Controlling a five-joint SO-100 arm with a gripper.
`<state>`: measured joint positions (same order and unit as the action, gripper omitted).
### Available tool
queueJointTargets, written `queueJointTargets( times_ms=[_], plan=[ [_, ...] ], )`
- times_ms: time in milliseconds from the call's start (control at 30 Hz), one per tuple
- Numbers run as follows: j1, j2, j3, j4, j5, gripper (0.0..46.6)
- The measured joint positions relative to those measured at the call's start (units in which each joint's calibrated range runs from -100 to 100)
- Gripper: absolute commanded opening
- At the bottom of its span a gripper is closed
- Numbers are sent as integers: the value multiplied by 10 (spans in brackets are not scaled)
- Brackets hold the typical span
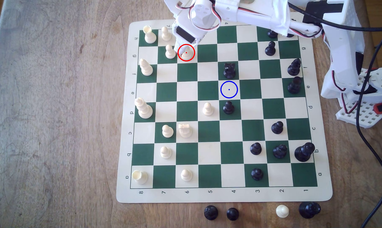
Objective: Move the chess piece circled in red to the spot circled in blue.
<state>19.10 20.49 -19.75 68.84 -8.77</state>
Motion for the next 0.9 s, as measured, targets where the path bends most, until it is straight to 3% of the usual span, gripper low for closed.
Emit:
queueJointTargets(
  times_ms=[900],
  plan=[
    [0, 52, -5, -25, 0, 158]
  ],
)
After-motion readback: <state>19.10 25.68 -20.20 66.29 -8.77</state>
